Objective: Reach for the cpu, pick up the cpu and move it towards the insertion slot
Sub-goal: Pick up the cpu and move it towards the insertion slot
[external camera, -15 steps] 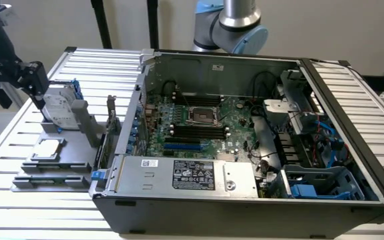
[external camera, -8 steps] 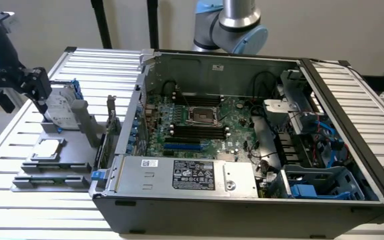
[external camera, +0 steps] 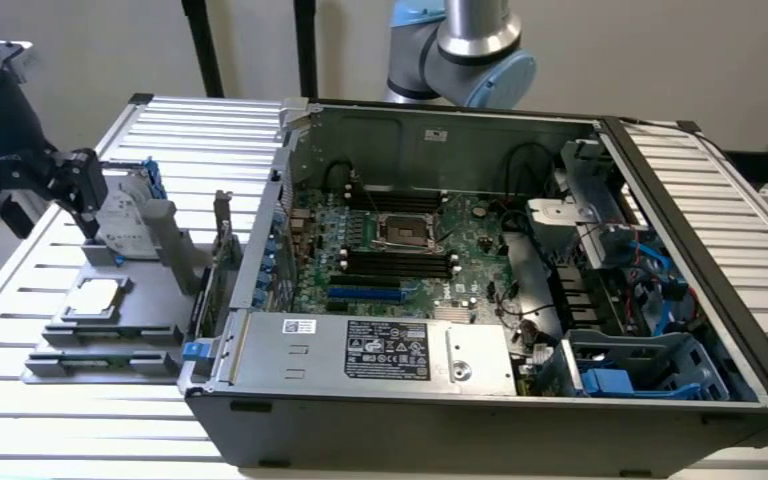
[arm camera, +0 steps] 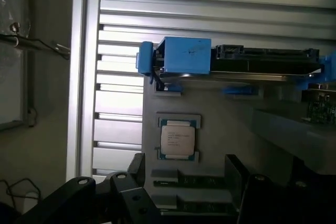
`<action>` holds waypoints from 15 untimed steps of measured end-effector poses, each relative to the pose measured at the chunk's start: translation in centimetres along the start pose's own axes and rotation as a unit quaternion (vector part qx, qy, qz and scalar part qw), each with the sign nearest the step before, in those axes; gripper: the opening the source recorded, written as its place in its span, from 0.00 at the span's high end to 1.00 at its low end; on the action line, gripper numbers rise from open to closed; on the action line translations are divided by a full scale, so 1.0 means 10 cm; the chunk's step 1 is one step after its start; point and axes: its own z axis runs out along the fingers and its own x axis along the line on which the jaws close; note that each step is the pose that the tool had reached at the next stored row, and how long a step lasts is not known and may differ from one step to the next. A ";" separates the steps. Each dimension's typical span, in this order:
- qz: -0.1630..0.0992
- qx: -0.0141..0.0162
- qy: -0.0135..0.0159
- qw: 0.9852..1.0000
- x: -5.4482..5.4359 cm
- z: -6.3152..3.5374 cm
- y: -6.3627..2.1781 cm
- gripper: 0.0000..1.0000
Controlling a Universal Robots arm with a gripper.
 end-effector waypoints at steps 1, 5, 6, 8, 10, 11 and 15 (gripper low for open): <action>-0.002 0.000 0.000 1.000 0.00 0.020 -0.005 0.29; -0.006 0.000 0.000 1.000 0.01 0.092 -0.019 0.29; -0.007 0.000 0.000 1.000 0.02 0.110 -0.022 0.29; -0.008 0.000 0.000 1.000 0.02 0.145 -0.026 0.29; -0.008 0.000 0.000 1.000 0.03 0.182 -0.028 0.29; -0.008 0.000 0.000 1.000 0.03 0.201 -0.029 0.29; -0.008 0.000 0.000 1.000 0.03 0.274 -0.030 0.29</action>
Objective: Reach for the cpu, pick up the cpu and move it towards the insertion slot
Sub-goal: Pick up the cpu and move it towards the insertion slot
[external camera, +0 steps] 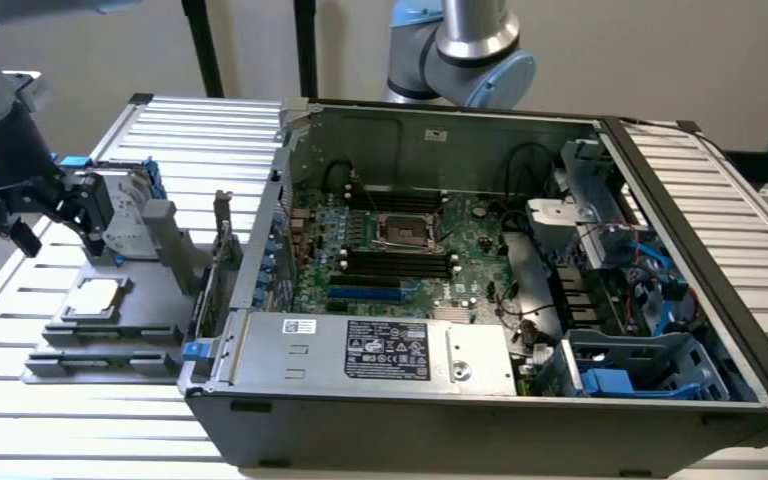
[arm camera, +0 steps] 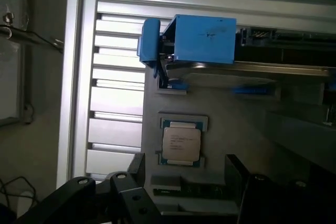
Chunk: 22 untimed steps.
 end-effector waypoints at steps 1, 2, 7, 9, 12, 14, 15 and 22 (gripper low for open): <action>0.000 0.000 0.000 1.000 0.00 0.017 0.000 0.29; 0.000 0.000 0.000 1.000 0.00 0.035 -0.001 0.29; 0.000 0.000 0.000 1.000 0.00 0.127 -0.003 0.29; 0.000 0.000 0.000 1.000 0.00 0.163 -0.004 0.29; 0.000 0.000 0.000 1.000 0.00 0.216 -0.005 0.29; 0.001 0.000 0.000 1.000 0.01 0.253 -0.006 0.29; 0.001 0.000 0.000 1.000 0.01 0.272 -0.007 0.29; 0.016 0.000 0.000 1.000 0.01 0.398 -0.020 0.29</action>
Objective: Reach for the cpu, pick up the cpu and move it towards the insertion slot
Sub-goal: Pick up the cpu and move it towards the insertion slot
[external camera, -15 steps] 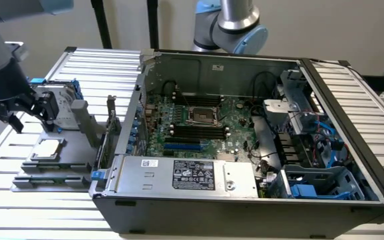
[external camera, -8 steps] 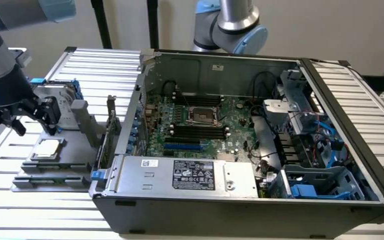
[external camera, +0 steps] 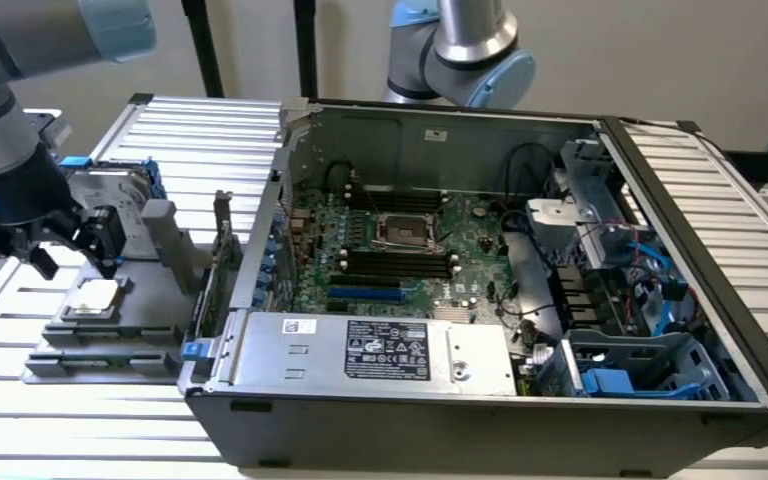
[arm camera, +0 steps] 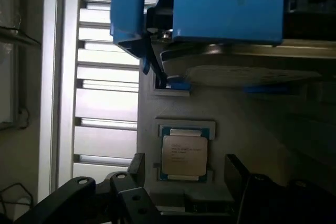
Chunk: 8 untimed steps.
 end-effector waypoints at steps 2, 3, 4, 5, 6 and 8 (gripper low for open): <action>0.006 0.000 0.000 1.000 0.00 0.036 -0.004 0.29; 0.008 0.000 0.000 1.000 0.00 0.055 -0.005 0.29; 0.011 0.000 0.000 1.000 0.00 0.072 -0.007 0.29; 0.012 0.000 0.000 1.000 0.00 0.092 -0.008 0.29; 0.013 0.000 0.000 1.000 0.00 0.110 -0.008 0.29; 0.014 0.001 0.000 1.000 0.00 0.145 -0.010 0.29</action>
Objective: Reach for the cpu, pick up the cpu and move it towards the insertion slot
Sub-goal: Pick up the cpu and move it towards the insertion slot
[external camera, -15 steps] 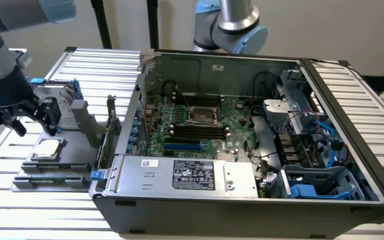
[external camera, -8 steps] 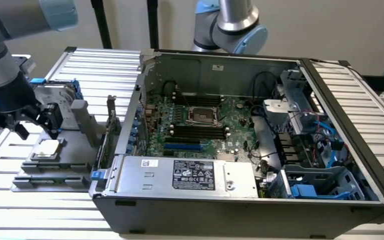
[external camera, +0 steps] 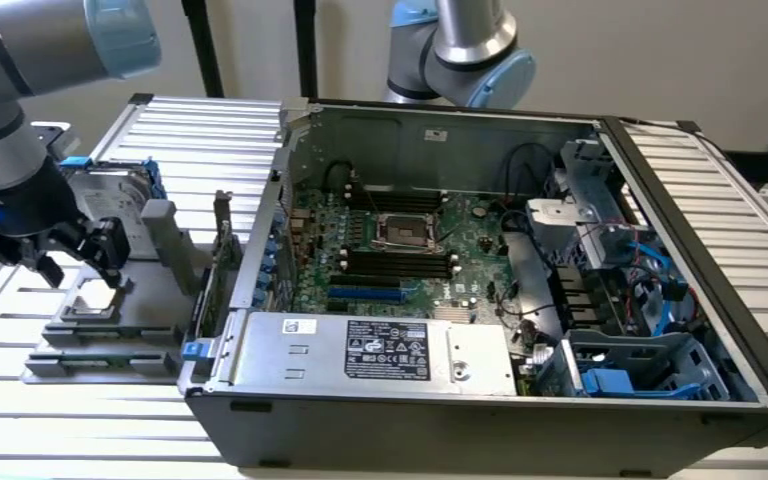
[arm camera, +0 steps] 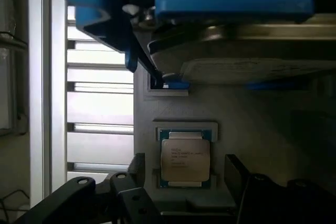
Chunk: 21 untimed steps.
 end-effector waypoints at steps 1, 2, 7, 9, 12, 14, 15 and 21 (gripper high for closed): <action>0.001 0.000 0.000 1.000 0.00 0.016 -0.001 0.29; 0.002 0.001 0.000 1.000 0.00 0.033 -0.001 0.29; 0.007 0.003 0.000 1.000 0.00 0.110 -0.002 0.29; 0.008 0.004 0.000 1.000 0.00 0.137 -0.002 0.29; 0.009 0.004 0.000 1.000 0.00 0.160 -0.003 0.29; 0.009 0.004 0.000 1.000 0.00 0.160 -0.003 0.29; 0.009 0.004 0.000 1.000 0.00 0.160 -0.003 0.29; 0.009 0.006 0.000 1.000 -0.01 0.180 -0.004 0.29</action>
